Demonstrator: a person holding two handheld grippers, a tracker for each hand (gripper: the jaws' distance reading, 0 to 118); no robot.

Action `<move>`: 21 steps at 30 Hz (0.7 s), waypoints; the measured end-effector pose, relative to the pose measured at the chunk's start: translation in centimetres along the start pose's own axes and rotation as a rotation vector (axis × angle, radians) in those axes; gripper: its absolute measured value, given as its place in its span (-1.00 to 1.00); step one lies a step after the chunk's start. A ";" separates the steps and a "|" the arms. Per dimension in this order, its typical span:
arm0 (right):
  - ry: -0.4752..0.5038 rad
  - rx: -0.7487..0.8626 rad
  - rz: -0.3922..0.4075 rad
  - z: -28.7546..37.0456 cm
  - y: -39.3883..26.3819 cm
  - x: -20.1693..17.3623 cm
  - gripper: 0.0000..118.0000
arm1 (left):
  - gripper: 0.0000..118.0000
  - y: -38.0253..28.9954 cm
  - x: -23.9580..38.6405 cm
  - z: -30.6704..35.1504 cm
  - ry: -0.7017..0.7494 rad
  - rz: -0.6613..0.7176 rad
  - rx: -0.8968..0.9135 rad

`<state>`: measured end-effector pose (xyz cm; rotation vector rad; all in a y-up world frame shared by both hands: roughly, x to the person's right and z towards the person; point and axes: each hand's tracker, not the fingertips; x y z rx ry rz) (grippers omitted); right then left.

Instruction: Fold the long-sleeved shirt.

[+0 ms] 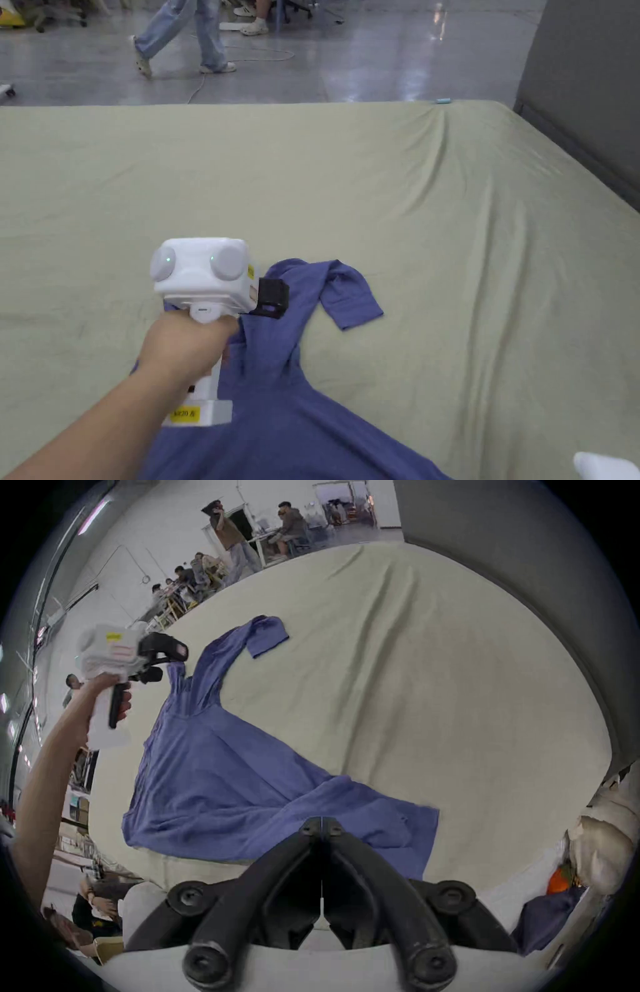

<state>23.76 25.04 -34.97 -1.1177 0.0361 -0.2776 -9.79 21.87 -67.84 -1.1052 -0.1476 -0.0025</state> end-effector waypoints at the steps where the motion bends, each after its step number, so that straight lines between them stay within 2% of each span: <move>1: -0.007 -0.007 -0.005 -0.2 0.2 0.4 -1.00 | 0.95 0.5 0.1 -1.5 0.008 -0.002 -0.024; 3: -0.022 -0.022 -0.015 -0.3 0.3 0.9 -1.00 | 0.68 0.7 0.3 -4.0 0.020 -0.031 -0.078; 4: -0.041 -0.038 -0.021 -0.4 0.5 1.3 -1.00 | 0.39 0.5 0.6 -5.2 0.051 -0.065 -0.103; 5: -0.052 -0.047 -0.025 -0.5 0.7 1.6 -1.00 | 0.27 0.2 0.9 -5.9 0.074 -0.095 -0.133; 6: -0.058 -0.054 -0.027 -0.5 0.9 1.7 -1.00 | 0.26 -0.2 1.0 -6.5 0.076 -0.134 -0.156; 7: -0.060 -0.056 -0.026 -0.5 1.2 1.9 -1.00 | 0.24 -0.9 1.4 -5.0 0.076 -0.118 -0.102; 9: -0.052 -0.071 -0.030 -0.8 1.9 2.2 -1.00 | 0.14 -1.1 2.2 -3.5 0.080 -0.133 -0.107; 10: -0.035 -0.081 -0.039 -1.0 2.2 2.2 -0.94 | -0.17 -1.2 2.7 -2.6 0.071 -0.150 -0.099; 11: -0.024 -0.086 -0.040 -1.4 2.6 2.3 -0.33 | -0.94 -0.1 2.4 -2.9 0.071 -0.160 -0.093; 12: -0.025 -0.101 -0.053 -2.2 3.1 2.2 0.39 | -1.00 0.2 2.2 -2.1 0.049 -0.138 -0.100; 13: -0.064 -0.107 -0.075 -2.9 3.6 2.1 0.91 | -1.00 0.5 2.0 -1.4 0.003 -0.106 -0.085; 14: -0.076 -0.078 -0.069 -3.0 3.9 1.8 0.99 | -1.00 0.8 1.9 -0.9 -0.015 -0.096 -0.085; 15: -0.071 -0.079 -0.066 -4.0 4.5 1.3 0.99 | -1.00 0.2 1.9 0.1 -0.007 -0.103 -0.083; 18: -0.061 -0.279 -0.136 -7.4 5.2 0.6 0.98 | -1.00 0.5 1.8 1.4 0.017 -0.140 -0.050; 19: -0.045 -0.334 -0.162 -8.5 5.0 0.4 0.89 | -1.00 0.6 1.7 1.4 0.021 -0.141 -0.053; 21: -0.084 -0.339 -0.111 -9.5 4.4 -0.7 0.05 | -1.00 0.8 1.4 1.8 0.019 -0.136 -0.051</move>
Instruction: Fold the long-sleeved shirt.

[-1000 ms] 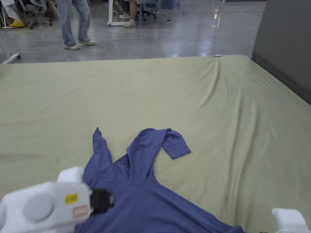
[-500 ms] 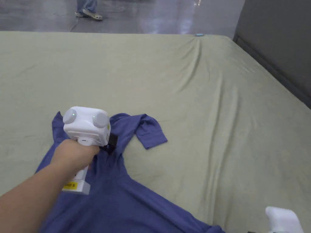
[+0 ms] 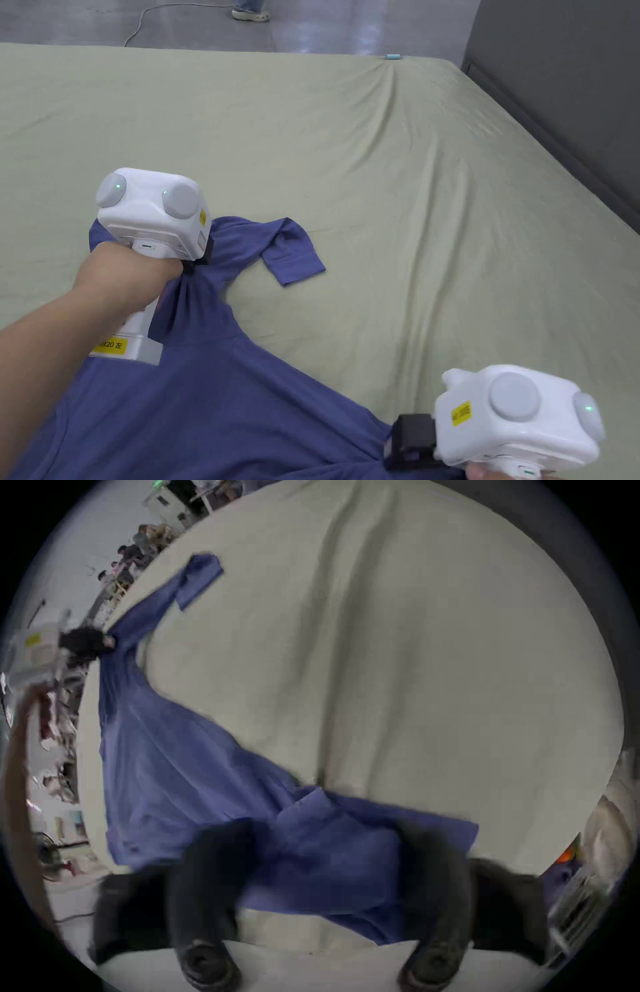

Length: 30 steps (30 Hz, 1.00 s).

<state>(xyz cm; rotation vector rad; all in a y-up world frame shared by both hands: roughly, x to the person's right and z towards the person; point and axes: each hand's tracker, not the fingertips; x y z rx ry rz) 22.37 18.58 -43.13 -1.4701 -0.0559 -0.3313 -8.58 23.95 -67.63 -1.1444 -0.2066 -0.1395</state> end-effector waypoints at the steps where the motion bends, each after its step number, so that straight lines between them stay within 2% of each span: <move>1: -0.096 0.030 0.067 0.1 -0.4 -0.5 -0.15 | -1.00 0.0 -0.2 0.2 -0.007 0.008 -0.001; 2: -0.119 0.075 0.099 0.5 -0.7 -0.7 -0.44 | -1.00 0.0 -0.1 0.1 -0.010 0.013 0.000; 3: -0.056 0.087 0.111 1.0 -1.0 -0.8 -0.77 | -1.00 0.0 -0.2 0.2 -0.006 0.014 0.000; 4: -0.039 0.073 0.097 1.7 -1.2 -0.8 -0.84 | -1.00 -0.1 -0.4 0.3 -0.002 0.013 -0.001; 5: -0.023 0.091 0.080 2.7 -1.6 -0.6 -0.86 | -1.00 -0.1 -0.5 0.5 0.004 0.010 -0.001; 7: 0.001 0.185 0.127 4.9 -2.6 -0.8 -0.86 | -1.00 -0.4 -0.8 1.6 0.013 0.023 0.011; 8: 0.009 0.214 0.117 6.0 -2.9 -0.7 -0.86 | -1.00 -0.3 -1.2 2.2 0.000 0.049 0.022; 13: 0.065 0.404 0.151 14.1 -3.5 0.3 -0.86 | -1.00 0.7 -4.6 9.0 -0.141 0.208 0.081; 14: 0.062 0.444 0.158 15.5 -3.2 0.4 -0.86 | -1.00 1.0 -5.4 10.6 -0.161 0.235 0.104; 16: -0.004 0.557 0.205 19.2 -2.2 0.3 -0.86 | -1.00 2.0 -7.4 15.3 -0.180 0.278 0.186; 18: -0.033 0.638 0.229 22.1 -0.4 0.1 -0.86 | -1.00 2.9 -9.1 19.6 -0.162 0.291 0.263; 20: -0.006 0.693 0.218 25.2 1.8 0.0 -0.86 | -1.00 3.8 -10.9 24.0 -0.154 0.313 0.330; 22: -0.003 0.759 0.249 28.4 4.4 -0.9 -0.86 | -1.00 4.6 -12.9 28.2 -0.147 0.348 0.403; 26: -0.035 0.850 0.270 34.0 9.9 -2.9 -0.86 | -1.00 6.2 -16.7 34.2 -0.082 0.416 0.510; 30: 0.005 0.893 0.271 39.3 16.7 -5.8 -0.86 | -1.00 8.9 -20.4 38.9 -0.091 0.522 0.579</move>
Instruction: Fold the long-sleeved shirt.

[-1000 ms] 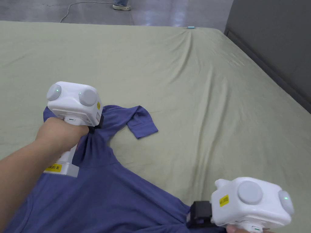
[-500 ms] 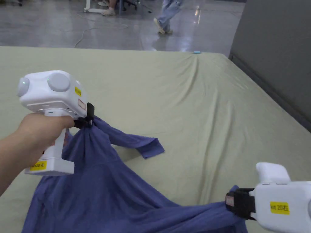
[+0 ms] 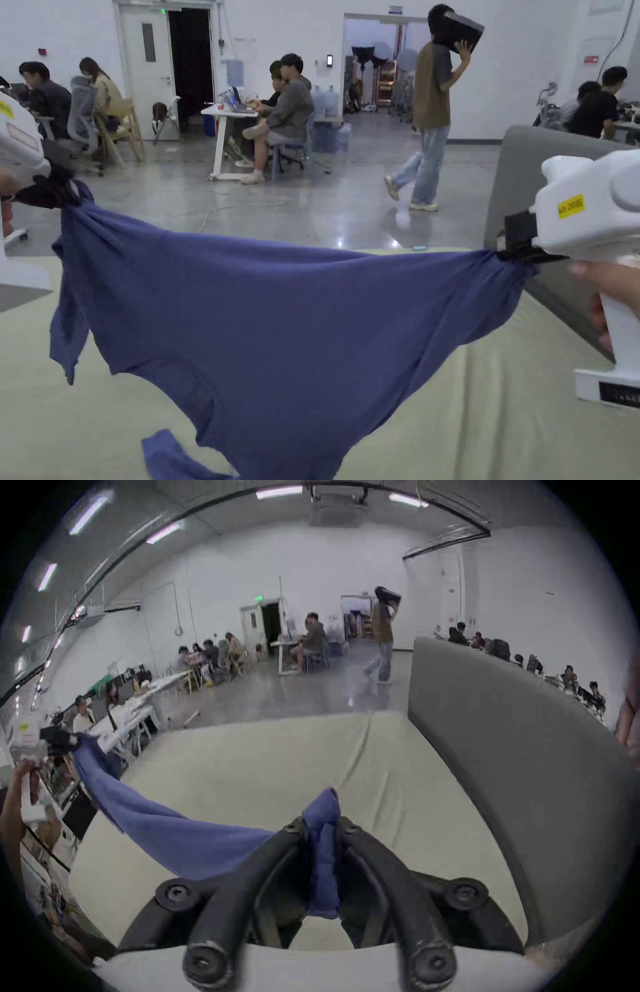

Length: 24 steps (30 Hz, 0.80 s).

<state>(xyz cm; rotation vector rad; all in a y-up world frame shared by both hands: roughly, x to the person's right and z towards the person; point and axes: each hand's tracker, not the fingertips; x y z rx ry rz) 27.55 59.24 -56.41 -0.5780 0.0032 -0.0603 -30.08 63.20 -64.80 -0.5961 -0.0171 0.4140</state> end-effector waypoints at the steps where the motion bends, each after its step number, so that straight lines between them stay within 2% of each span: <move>1: 0.005 0.010 -0.003 -0.7 2.4 -0.5 -0.86 | -1.00 1.5 0.2 0.4 -0.002 0.001 0.010; 7: 0.003 0.080 -0.023 -4.2 13.1 -3.5 -0.86 | -1.00 9.1 2.3 1.1 0.050 -0.012 0.154; 10: -0.040 0.140 0.012 -4.7 16.8 -4.5 -0.86 | -1.00 11.1 2.9 0.8 0.033 0.016 0.170; 13: -0.066 0.172 -0.002 -4.7 18.9 -4.8 -0.86 | -1.00 12.3 3.2 0.2 0.023 0.011 0.190; 18: -0.097 0.137 0.015 -7.9 17.5 -4.4 -0.86 | -1.00 11.2 2.7 -2.9 0.027 -0.021 0.173; 24: -0.113 -0.068 0.024 -17.1 7.9 -3.2 -0.86 | -1.00 4.1 -0.1 -10.4 0.074 -0.026 -0.013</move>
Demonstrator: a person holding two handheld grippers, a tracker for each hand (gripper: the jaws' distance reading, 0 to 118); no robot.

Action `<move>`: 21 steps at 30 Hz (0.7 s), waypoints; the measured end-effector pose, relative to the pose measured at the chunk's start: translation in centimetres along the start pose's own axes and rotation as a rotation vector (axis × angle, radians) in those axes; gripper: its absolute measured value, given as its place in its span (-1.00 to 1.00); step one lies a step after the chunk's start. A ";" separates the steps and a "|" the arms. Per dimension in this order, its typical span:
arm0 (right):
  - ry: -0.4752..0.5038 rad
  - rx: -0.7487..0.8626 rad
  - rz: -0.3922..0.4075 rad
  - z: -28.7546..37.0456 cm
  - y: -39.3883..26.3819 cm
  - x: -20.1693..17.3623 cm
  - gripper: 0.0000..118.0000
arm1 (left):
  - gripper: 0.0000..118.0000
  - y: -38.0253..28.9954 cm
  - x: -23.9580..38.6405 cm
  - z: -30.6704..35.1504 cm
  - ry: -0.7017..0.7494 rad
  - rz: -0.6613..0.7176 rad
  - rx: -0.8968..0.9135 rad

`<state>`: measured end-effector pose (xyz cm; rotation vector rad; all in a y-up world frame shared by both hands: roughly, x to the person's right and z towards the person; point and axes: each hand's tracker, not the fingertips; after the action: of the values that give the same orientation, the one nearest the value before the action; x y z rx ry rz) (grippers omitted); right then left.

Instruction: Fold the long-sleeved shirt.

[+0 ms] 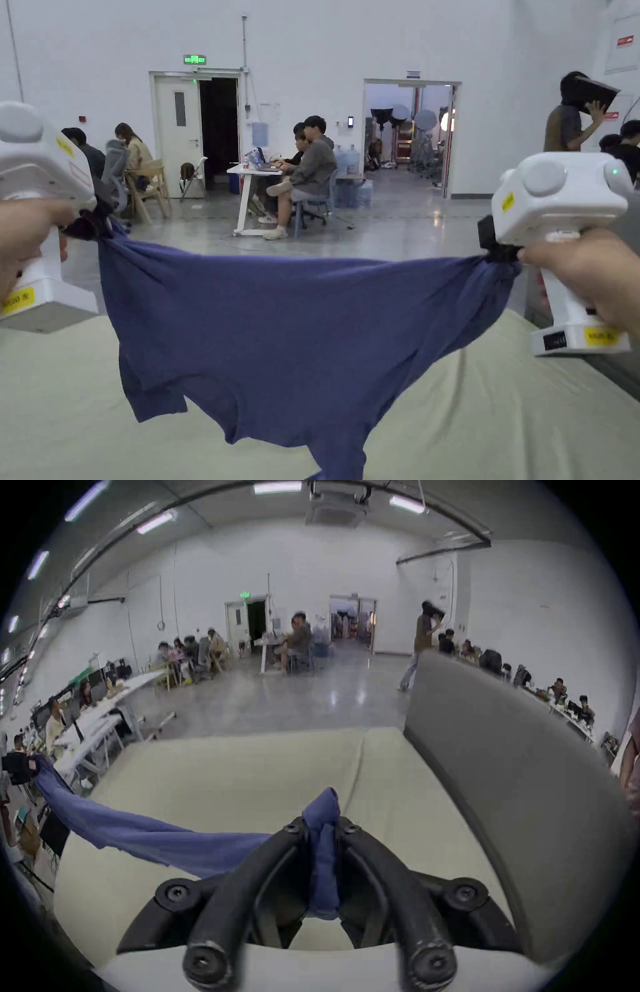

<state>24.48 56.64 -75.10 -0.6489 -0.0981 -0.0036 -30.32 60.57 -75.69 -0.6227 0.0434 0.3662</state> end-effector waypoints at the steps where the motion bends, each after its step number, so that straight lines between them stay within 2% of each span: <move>1: 0.002 -0.041 0.001 -1.9 -2.1 -0.1 -0.86 | -1.00 -1.9 -0.4 -1.7 0.026 -0.006 -0.044; 5: 0.001 -0.211 0.016 -8.2 -9.0 -0.6 -0.86 | -1.00 -8.0 -2.3 -8.1 0.112 0.018 -0.198; 10: 0.018 -0.265 -0.006 -11.9 -13.9 0.1 -0.86 | -1.00 -13.9 -3.0 -11.2 0.095 0.003 -0.282; 15: 0.032 -0.281 0.022 -9.9 -20.2 1.6 -0.86 | -1.00 -19.8 -4.8 -10.2 0.099 -0.091 -0.391; 18: -0.013 -0.268 0.128 -7.2 -25.1 2.2 -0.86 | -1.00 -24.1 -6.5 -7.2 0.114 -0.179 -0.455; 21: 0.035 -0.255 0.125 -3.3 -30.4 3.2 -0.86 | -1.00 -28.5 -8.4 -3.0 0.085 -0.206 -0.517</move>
<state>26.92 30.54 -59.05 -0.9083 -0.0235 0.0942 -28.11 34.77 -60.86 -1.1444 -0.0363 0.1477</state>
